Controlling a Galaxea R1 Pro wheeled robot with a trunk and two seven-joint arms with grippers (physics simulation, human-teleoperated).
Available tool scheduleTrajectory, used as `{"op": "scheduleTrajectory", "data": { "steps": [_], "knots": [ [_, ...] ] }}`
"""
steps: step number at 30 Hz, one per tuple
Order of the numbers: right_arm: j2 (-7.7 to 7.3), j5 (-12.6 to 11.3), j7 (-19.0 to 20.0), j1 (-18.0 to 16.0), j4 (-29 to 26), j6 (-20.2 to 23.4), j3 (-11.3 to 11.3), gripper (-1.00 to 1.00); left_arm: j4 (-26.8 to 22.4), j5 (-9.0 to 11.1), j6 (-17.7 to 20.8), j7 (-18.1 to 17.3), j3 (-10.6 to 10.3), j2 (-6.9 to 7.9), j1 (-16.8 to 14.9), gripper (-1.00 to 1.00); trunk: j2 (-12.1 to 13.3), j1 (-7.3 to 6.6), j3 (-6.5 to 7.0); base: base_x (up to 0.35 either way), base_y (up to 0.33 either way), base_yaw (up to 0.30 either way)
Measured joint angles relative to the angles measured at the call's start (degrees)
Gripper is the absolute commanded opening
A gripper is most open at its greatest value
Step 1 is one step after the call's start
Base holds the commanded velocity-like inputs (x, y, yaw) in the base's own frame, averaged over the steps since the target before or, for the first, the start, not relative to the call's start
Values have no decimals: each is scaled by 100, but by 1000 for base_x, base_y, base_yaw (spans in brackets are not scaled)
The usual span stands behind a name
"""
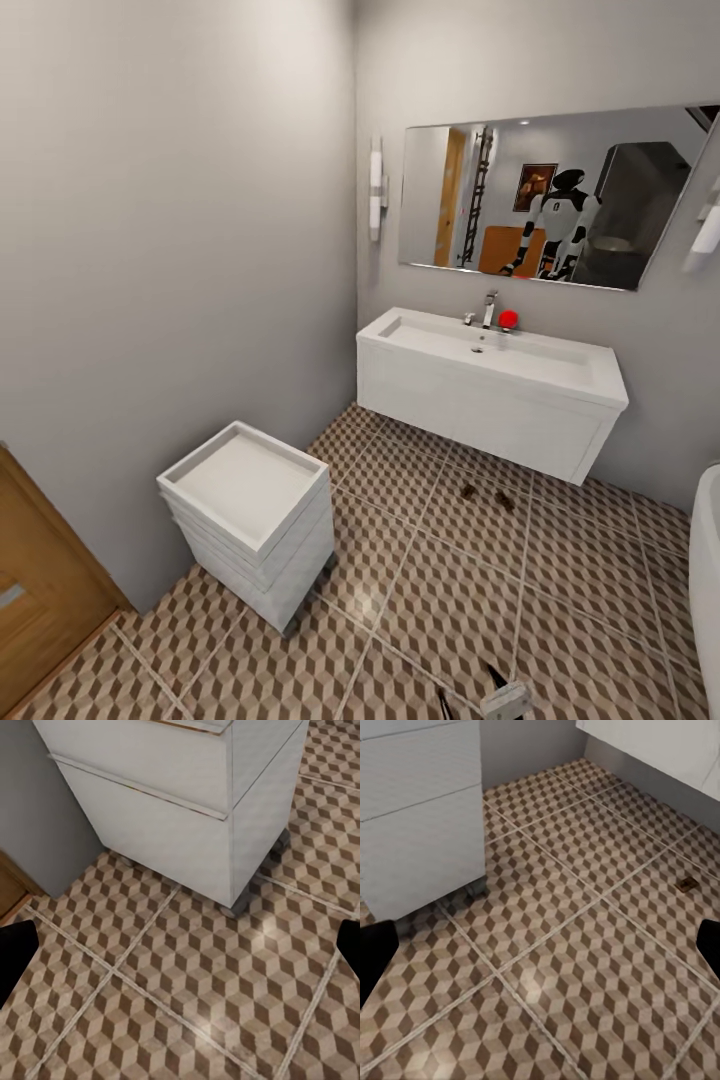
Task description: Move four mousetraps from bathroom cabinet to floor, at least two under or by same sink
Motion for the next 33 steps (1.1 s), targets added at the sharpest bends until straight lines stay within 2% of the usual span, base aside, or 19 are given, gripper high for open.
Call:
{"op": "scheduleTrajectory", "data": {
  "steps": [20, 33],
  "knots": [
    [14, 2, -6, -1, 0, 0, -6, 100, -1, 0, 5, 1, 0, 0, 1, 100, 0, 0, 0, 0, 0, 256],
    [14, 7, -6, -1, 0, 4, -6, 100, -2, 0, 170, -2, 0, 0, 1, 100, 0, 0, 0, 0, 0, 285]
  ]
}}
